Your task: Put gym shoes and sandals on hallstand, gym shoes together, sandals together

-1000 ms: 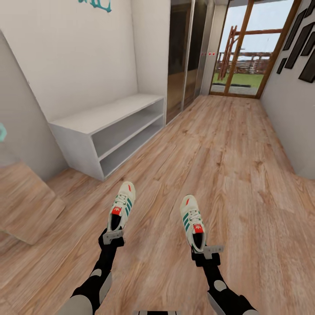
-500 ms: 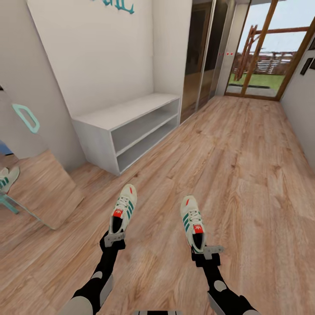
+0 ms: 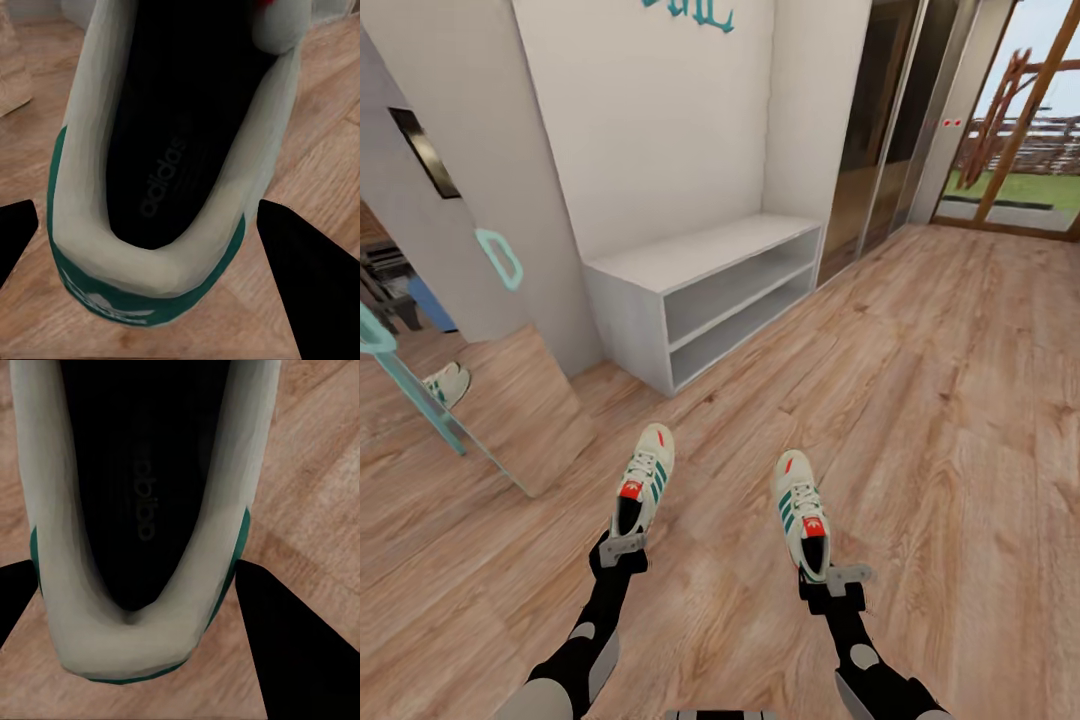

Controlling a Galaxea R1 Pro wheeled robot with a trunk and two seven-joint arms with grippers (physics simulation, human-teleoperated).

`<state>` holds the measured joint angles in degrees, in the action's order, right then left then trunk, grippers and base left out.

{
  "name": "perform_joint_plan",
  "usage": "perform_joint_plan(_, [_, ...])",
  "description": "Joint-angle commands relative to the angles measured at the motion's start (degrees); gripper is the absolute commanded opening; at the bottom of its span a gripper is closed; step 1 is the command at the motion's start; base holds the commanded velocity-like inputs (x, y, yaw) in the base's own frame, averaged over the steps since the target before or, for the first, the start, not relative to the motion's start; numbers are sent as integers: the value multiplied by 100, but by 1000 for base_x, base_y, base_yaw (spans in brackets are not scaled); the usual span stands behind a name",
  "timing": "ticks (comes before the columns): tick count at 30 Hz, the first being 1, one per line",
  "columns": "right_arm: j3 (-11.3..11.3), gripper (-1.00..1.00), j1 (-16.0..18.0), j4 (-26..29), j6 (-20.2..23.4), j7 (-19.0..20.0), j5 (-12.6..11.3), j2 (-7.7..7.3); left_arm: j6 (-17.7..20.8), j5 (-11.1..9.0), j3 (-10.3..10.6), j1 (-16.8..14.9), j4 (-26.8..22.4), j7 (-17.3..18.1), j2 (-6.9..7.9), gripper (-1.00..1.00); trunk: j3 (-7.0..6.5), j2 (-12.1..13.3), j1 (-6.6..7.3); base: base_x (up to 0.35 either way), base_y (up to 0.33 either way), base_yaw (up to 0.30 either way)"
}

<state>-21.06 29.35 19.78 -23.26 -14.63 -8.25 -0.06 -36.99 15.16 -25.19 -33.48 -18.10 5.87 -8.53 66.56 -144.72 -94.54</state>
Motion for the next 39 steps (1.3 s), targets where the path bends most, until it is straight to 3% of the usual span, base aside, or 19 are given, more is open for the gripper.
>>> perform_joint_plan(1, [-1,-100,0,1,-2,-5,-2,-1,3,0,1,0,-3,-6,0,-100,0,0,0,0,0,289])
perform_joint_plan(7, [3,-100,0,0,2,-5,-6,-2,0,-5,-6,0,-15,-15,11,-100,0,0,0,0,0,289])
perform_joint_plan(15, [5,-100,0,0,-2,-5,-9,-2,-9,-13,-16,0,-35,-26,182,-100,0,0,0,0,0,288])
perform_joint_plan(19, [4,-100,0,0,0,-5,-9,-3,-10,-18,-45,0,-15,-32,354,-100,0,0,0,0,0,288])
perform_joint_plan(23, [5,-100,0,0,-2,-5,-9,-5,-7,-12,-71,0,98,-33,435,-100,0,0,0,0,0,288])
perform_joint_plan(28, [5,-100,0,0,-3,-11,-10,-158,-16,-115,-265,0,389,-30,703,-100,0,0,0,0,0,288])
perform_joint_plan(31, [5,-100,0,0,-3,-13,-13,-222,-15,-210,-353,0,442,-15,768,-100,0,0,0,0,0,288])
perform_joint_plan(35, [3,-100,0,0,-4,-12,-13,-252,-6,-237,-390,0,534,-10,830,-100,0,0,0,0,0,289])
perform_joint_plan(39, [-2,-100,0,0,-4,-11,-11,-265,-9,-252,-403,0,681,-6,1017,-100,0,0,0,0,0,289])
